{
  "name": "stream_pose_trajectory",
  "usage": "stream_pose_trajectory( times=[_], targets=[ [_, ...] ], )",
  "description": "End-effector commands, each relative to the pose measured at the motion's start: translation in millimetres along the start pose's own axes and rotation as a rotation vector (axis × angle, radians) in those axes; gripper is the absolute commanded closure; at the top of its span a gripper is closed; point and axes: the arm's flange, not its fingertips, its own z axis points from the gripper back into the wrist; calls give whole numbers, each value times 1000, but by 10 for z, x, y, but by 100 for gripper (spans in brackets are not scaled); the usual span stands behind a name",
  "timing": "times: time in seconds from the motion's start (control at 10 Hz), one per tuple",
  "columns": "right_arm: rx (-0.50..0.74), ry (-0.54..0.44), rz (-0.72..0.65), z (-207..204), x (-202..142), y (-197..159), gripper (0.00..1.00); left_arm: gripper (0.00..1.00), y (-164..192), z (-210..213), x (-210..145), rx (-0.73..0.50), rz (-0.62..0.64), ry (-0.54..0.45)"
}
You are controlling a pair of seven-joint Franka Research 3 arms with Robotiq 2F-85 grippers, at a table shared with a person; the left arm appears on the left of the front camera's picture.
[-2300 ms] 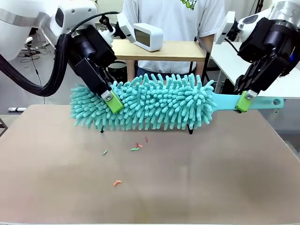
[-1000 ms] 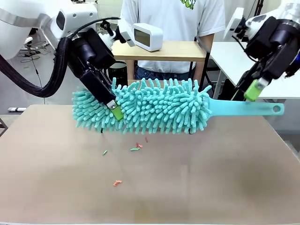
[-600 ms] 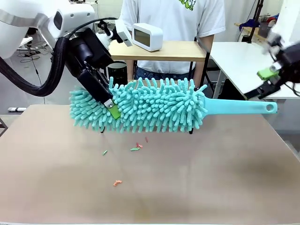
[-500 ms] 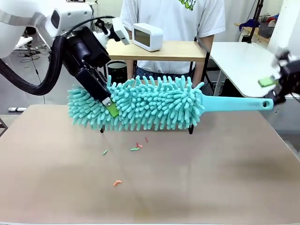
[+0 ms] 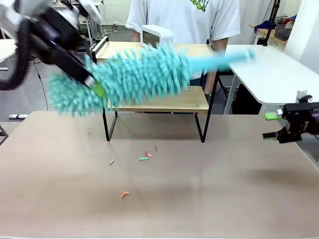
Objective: Clean the shelf.
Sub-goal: Hand the Duster back to the human.
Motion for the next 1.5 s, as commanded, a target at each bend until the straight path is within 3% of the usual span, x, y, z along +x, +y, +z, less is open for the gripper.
stream_pose_trajectory(
  times=[0.0,0.1,0.2,0.5,0.6,0.8,1.0,1.1,1.4],
  targets=[
    [16,46,34,79,96,151,0,100,-485,535,-324,219,-27,-279],
    [16,46,34,79,96,151,0,100,-674,882,-598,353,78,-481],
    [16,46,34,79,96,151,0,100,-710,1128,-858,412,250,-647],
    [16,46,34,79,96,151,0,100,-362,1718,-1721,473,645,-988],
    [16,46,34,79,96,151,0,100,-140,1850,-1950,450,750,-1047],
    [16,46,34,79,96,151,0,100,291,1907,-2224,404,937,-1050],
    [16,46,34,79,96,151,0,100,623,1794,-2280,206,1106,-839],
    [16,46,34,79,96,151,0,100,402,1852,-2514,403,990,-968],
    [16,46,34,79,96,151,0,100,402,1852,-2514,403,990,-968]
  ],
)
